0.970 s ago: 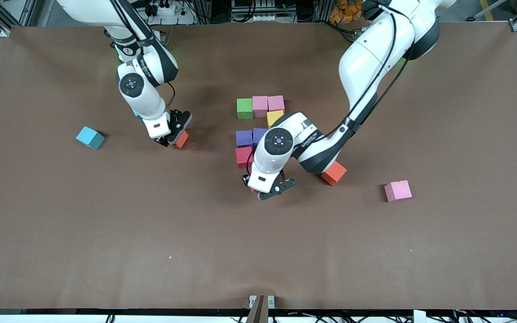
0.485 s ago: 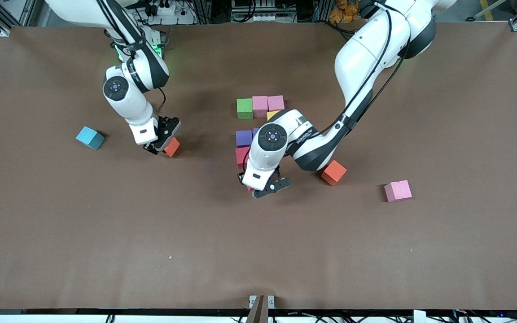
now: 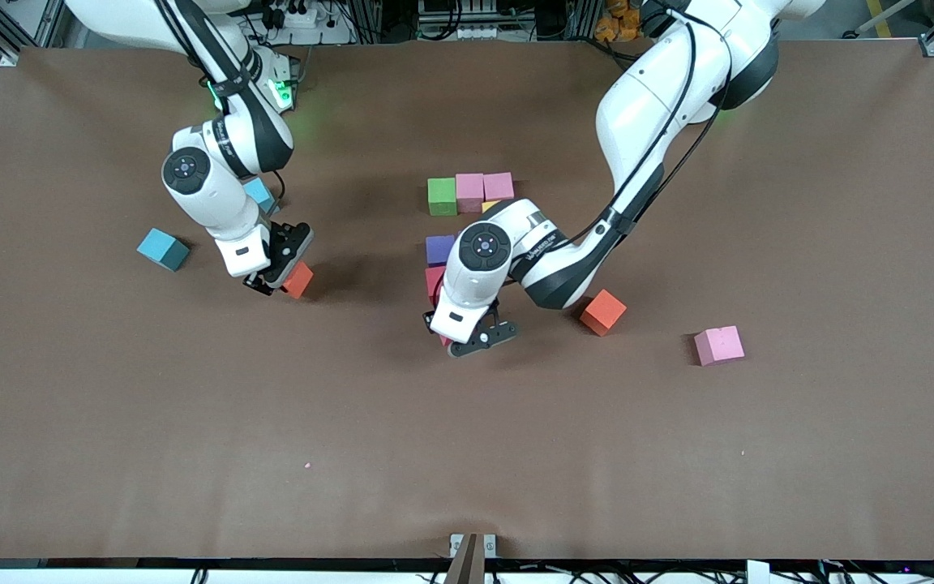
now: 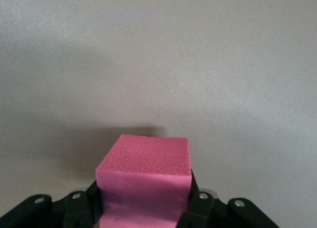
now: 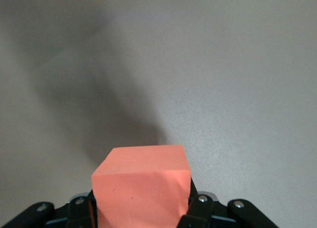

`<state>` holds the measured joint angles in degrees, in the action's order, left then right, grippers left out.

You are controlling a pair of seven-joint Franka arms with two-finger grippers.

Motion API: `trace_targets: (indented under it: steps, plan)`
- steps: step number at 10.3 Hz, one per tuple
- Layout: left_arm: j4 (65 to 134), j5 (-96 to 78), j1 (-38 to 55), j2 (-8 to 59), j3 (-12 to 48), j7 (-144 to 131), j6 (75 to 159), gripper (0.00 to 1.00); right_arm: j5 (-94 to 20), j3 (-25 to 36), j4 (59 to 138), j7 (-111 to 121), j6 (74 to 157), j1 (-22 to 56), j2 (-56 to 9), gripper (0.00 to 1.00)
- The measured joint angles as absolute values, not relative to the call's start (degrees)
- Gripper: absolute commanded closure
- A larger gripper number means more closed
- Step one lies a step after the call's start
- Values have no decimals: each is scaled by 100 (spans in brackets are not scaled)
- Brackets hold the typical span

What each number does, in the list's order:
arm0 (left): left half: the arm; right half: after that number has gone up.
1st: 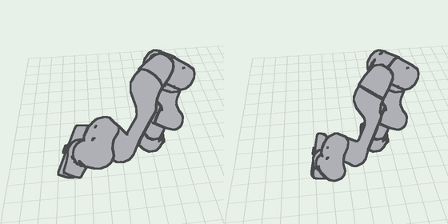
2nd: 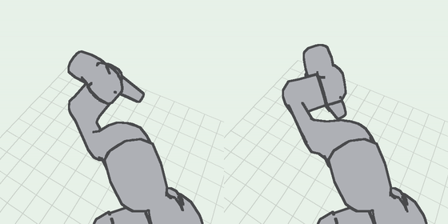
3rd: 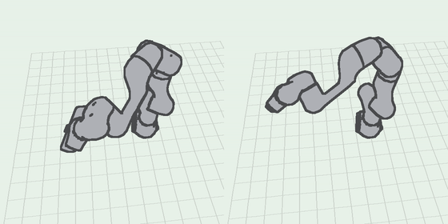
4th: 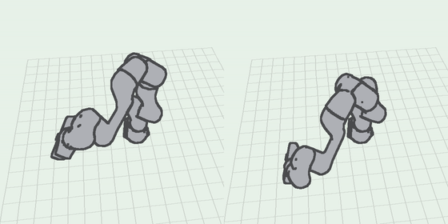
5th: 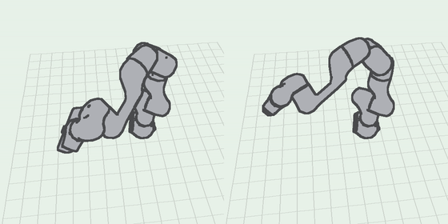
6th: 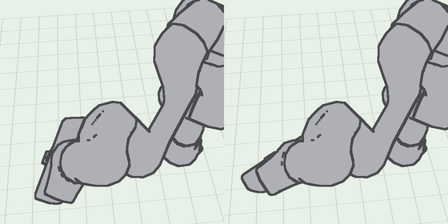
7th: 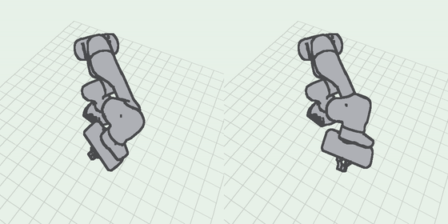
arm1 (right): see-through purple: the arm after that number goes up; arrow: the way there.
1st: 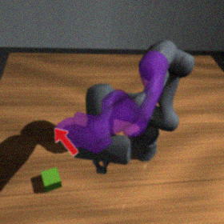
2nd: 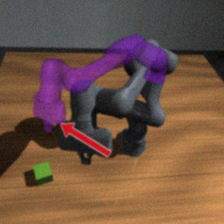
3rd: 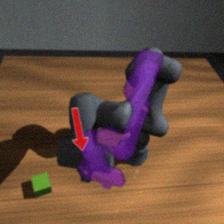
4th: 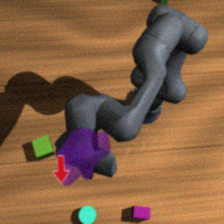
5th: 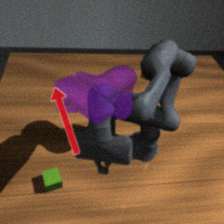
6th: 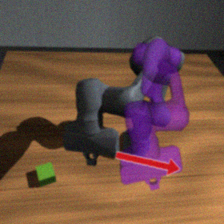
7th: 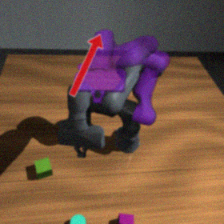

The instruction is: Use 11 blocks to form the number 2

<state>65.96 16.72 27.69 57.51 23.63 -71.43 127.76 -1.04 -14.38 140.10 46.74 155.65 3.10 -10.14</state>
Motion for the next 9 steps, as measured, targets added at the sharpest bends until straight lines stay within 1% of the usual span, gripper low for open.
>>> trace_targets:
  steps: [2, 5, 6, 9]
  plan:
    - [6596, 1672, 2786, 5752, 2351, -7119, 12777, 82, -101, -1437, 13843, 4688, 15441, 288, -1070, 54]
    - [6596, 1672, 2861, 5758, 2329, -6967, 12777, 82, -96, -1437, 13092, 4782, 14382, 259, -1071, 54]
    - [6596, 1672, 2880, 5763, 2323, -6833, 12777, 82, -95, -1437, 12932, 4786, 14228, 255, -1071, 54]
    - [6596, 1672, 2942, 5795, 2313, -6475, 12777, 81, -93, -1436, 12850, 4788, 14197, 161, -1084, 54]
